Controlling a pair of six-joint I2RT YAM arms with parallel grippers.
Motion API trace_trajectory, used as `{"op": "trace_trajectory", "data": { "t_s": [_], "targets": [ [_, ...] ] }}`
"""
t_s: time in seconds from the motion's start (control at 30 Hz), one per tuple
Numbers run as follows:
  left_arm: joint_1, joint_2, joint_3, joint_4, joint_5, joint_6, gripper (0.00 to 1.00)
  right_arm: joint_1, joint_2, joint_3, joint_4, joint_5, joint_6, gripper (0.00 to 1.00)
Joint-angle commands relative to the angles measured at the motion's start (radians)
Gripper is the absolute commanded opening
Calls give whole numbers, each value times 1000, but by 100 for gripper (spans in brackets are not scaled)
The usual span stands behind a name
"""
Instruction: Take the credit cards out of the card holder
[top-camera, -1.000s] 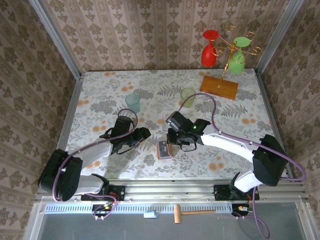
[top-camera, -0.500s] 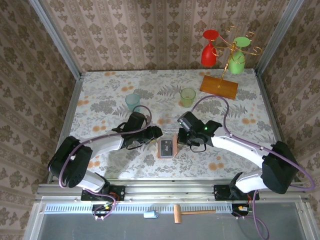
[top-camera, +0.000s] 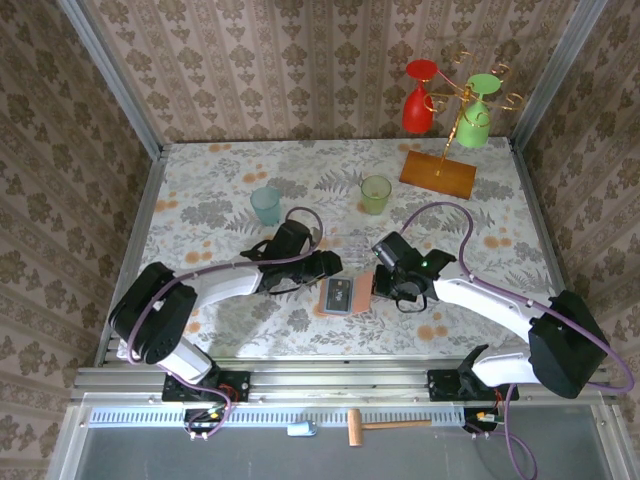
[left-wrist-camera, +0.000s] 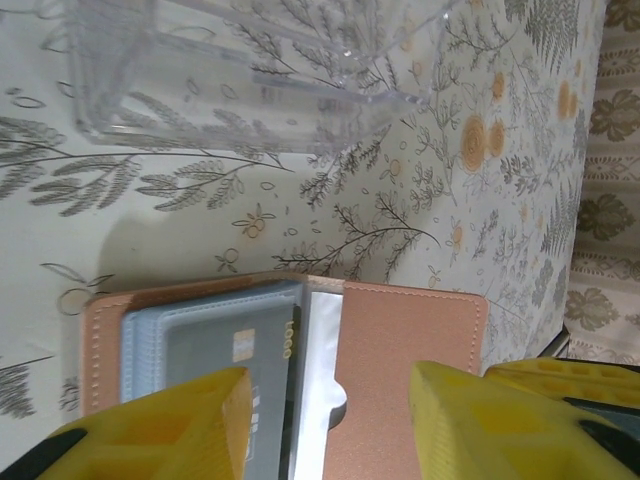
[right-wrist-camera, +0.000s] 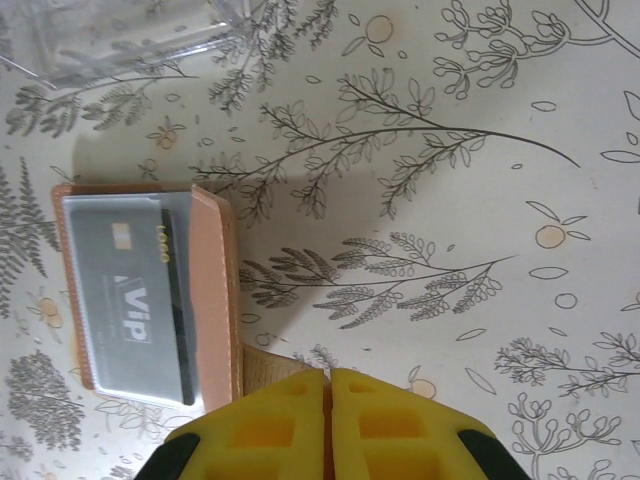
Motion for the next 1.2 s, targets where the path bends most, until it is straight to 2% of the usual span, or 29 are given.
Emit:
{"op": "trace_trajectory", "data": {
  "t_s": [0.0,0.47,0.73,0.87,0.97,1.17],
  "targets": [
    [-23,31,36,21,25,8,45,-11,-1,-29,8,39,-19,3],
    [-70,126,85,59,55,-24,43,-49,179,-19,142,-20,-101,2],
    [-81,174,101,104,88,-57,40,-49,177,-72,222,-78,-72,2],
    [-91,200,115,115,104,-63,39,-50,157,-79,223,-65,-69,3],
    [-91,215,113,112,107,-68,38,-51,138,-76,206,-47,-65,5],
    [-89,231,95,126,110,-81,38,-50,90,-60,144,-36,-55,17]
  ]
}}
